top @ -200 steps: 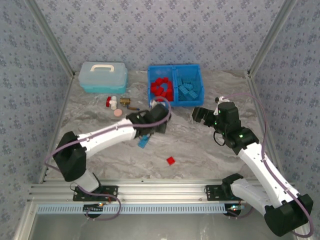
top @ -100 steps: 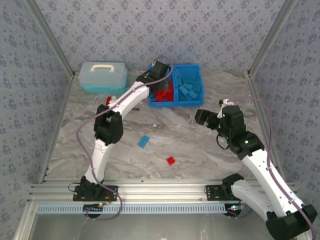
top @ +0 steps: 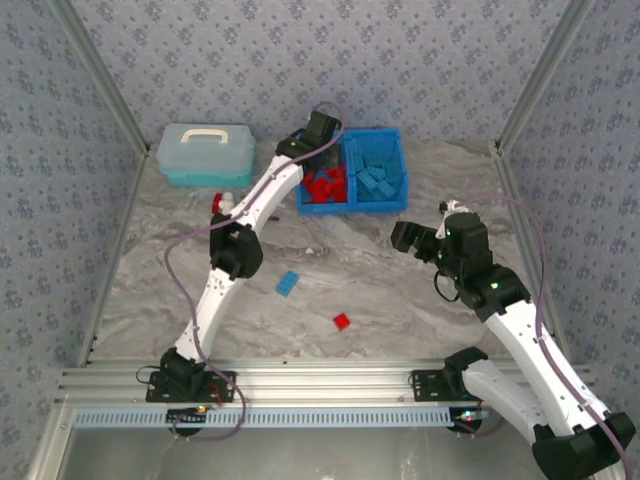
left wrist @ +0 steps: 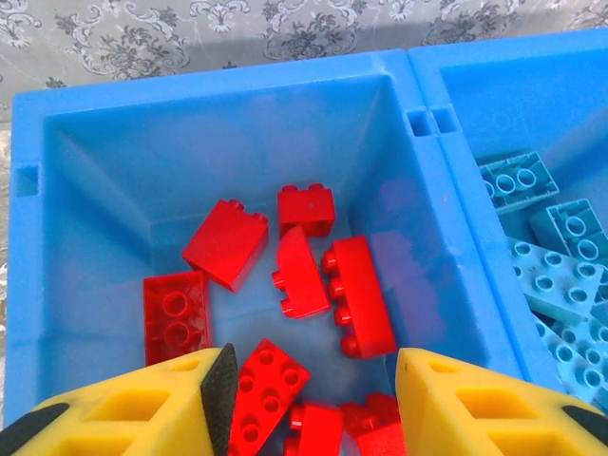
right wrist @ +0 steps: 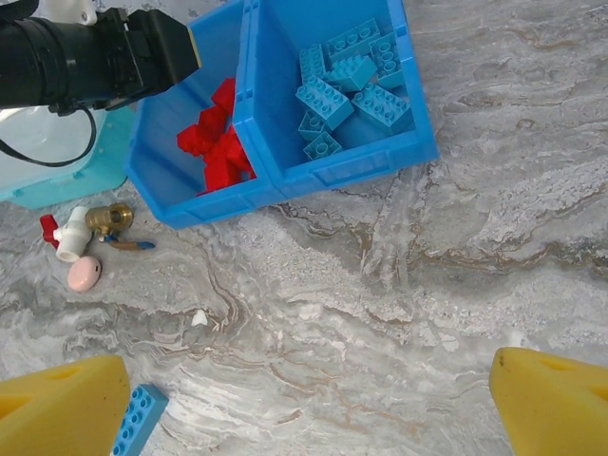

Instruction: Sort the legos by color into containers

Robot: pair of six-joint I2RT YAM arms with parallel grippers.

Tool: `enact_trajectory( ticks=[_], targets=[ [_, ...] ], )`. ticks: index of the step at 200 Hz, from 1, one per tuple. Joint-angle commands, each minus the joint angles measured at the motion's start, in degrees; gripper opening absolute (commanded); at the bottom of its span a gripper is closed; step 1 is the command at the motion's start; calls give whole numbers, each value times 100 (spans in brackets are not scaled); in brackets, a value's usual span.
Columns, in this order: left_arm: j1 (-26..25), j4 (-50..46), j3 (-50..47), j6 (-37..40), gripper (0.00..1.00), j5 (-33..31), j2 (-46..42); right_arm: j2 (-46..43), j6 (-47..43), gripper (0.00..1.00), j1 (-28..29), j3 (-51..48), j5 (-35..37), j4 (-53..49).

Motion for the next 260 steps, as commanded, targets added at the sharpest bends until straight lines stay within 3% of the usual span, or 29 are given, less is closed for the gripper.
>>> enact_trajectory(
  ticks=[1,56,85,108,134,157,196,221,241,260],
  targets=[
    [-85,-189,-482,-133,48,180,-1158,-62,127,100,-25,64,64,-33],
    [-826,1827,-5641,-843,47,264,-4727,92,134,100,-34,-88,132,264],
    [-1525,1873,-7280,-1390,47,76,-5779,382,97,100,-34,-74,145,609],
    [-2258,1565,-8111,-1999,47,-178,-6122,680,51,100,-53,49,85,778],
    [-2902,1303,-8734,-3256,49,6,-6158,980,2,100,-65,207,-7,832],
    [-3433,924,-8780,-4702,55,-250,-5860,1102,67,100,-67,211,-85,926],
    [-3720,844,-8547,-6212,60,278,-5057,1030,36,100,-69,317,-130,738],
    [-3758,1048,-8645,-6609,72,629,-4807,910,-50,100,-82,315,-100,608],
    [-3760,996,-8593,-6669,91,544,-4749,843,-64,100,-94,261,-90,610],
    [-3747,1002,-8493,-6692,96,549,-4637,792,-25,100,-97,183,-92,664]
  ],
)
